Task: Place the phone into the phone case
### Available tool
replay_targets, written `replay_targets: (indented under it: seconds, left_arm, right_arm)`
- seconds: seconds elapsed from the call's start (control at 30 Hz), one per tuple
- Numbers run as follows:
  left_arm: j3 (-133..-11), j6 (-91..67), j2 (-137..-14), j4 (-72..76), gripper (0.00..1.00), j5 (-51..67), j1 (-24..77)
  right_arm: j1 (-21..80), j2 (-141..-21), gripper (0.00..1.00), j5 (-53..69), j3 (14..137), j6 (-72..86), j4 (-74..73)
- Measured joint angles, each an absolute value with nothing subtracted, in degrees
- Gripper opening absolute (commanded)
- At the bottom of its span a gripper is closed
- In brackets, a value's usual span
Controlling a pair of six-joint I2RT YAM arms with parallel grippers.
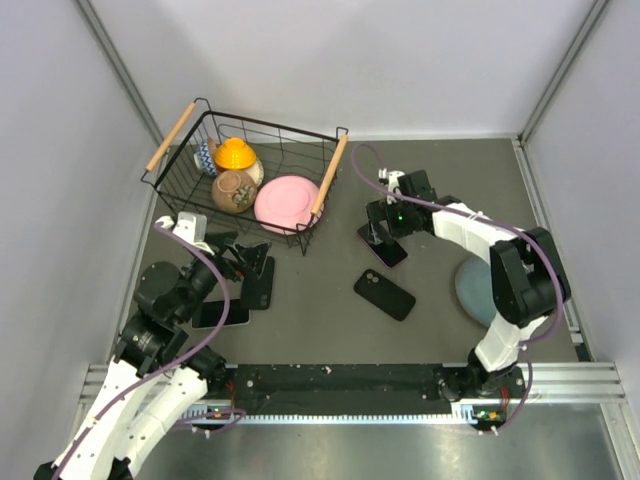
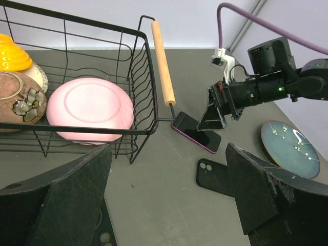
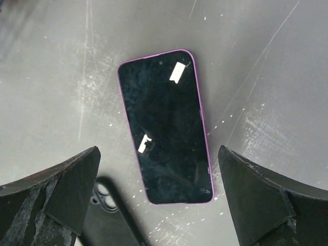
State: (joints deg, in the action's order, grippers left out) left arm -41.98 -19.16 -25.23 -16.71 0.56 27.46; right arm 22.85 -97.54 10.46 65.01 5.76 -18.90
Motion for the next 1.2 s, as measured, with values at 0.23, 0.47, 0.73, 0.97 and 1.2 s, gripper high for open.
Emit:
replay_targets:
  seconds: [0.23,0.47,0.73,0.97,1.2]
  left_arm:
    - [-41.8,-19.2,-25.2,-16.7,0.98,0.6,27.5]
    - [-41.8,-19.2,-25.2,-16.7,0.98,0.6,27.5]
    - [-41.8,-19.2,-25.2,-16.7,0.98,0.6,27.5]
    - [-41.8,-19.2,-25.2,-16.7,0.97,0.6,27.5]
    - [-41.8,-19.2,-25.0,-16.7,0.97,0.6,27.5]
  right_arm:
    - [23.2,-101.6,0.99,10.2,65.0,0.1,-16.9]
    - [23.4,-102.6,0.99,9.1,65.2,-2.7,-15.9]
    - [24.3,-105.1,0.99,8.6,67.6,-3.5,-16.9]
    - [26.5,-107.0,0.99,6.1,69.1,-3.4,-18.7]
    - [27.9,-108.5,0.97,2.9,70.6,-3.2,-20.2]
